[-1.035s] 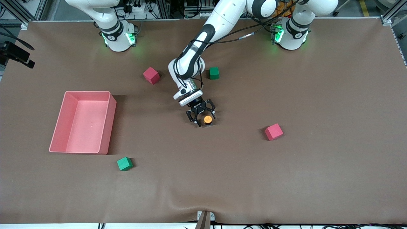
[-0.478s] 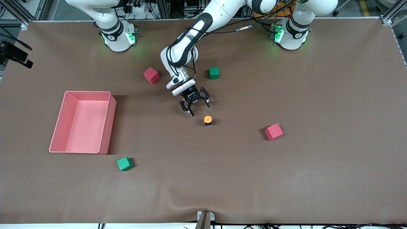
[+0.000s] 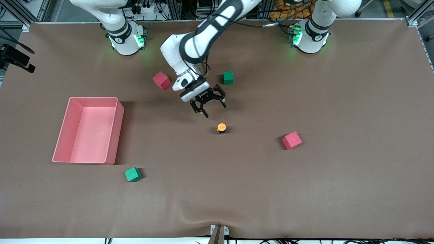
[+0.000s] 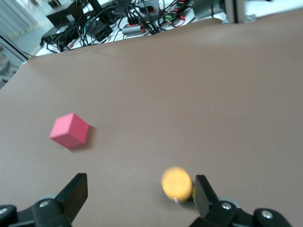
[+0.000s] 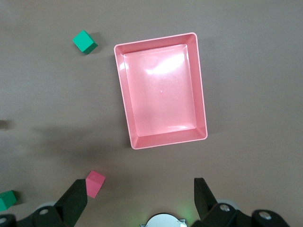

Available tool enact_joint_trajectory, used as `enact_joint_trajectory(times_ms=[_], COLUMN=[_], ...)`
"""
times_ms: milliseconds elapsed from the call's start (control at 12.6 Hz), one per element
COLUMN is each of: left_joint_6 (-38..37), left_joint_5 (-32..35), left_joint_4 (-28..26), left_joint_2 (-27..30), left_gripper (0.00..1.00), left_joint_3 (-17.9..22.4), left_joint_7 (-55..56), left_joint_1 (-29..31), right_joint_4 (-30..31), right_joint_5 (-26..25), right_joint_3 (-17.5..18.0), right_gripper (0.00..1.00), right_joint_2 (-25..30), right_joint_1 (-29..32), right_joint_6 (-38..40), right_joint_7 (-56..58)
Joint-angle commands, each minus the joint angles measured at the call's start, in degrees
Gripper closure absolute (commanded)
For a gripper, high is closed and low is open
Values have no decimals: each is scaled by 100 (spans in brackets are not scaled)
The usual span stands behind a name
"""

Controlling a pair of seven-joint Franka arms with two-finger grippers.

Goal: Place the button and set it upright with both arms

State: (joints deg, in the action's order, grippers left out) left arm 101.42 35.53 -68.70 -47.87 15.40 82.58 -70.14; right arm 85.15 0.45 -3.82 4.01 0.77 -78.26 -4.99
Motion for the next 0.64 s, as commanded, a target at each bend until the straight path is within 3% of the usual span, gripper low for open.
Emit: enact_joint_trajectory(times_ms=[0, 159, 558], left_joint_6=[80, 141, 1098], left_joint_5=[-545, -801, -1854], left_joint_4=[-153, -153, -144], left_joint_2=[566, 910, 1139], left_gripper=[0, 0, 0], left_joint_3=[-125, -125, -142], left_joint_7=[-775, -1522, -2998], left_joint_1=[570, 1018, 2256], right_joint_4=[-25, -25, -16], right_joint_5=[-80, -80, -80], right_joint_3=[57, 66, 66], right_gripper=[0, 0, 0], right_joint_2=[3, 3, -6], right_joint_1=[55, 55, 38], right_joint_6=[21, 30, 21], right_joint_7=[-55, -55, -55])
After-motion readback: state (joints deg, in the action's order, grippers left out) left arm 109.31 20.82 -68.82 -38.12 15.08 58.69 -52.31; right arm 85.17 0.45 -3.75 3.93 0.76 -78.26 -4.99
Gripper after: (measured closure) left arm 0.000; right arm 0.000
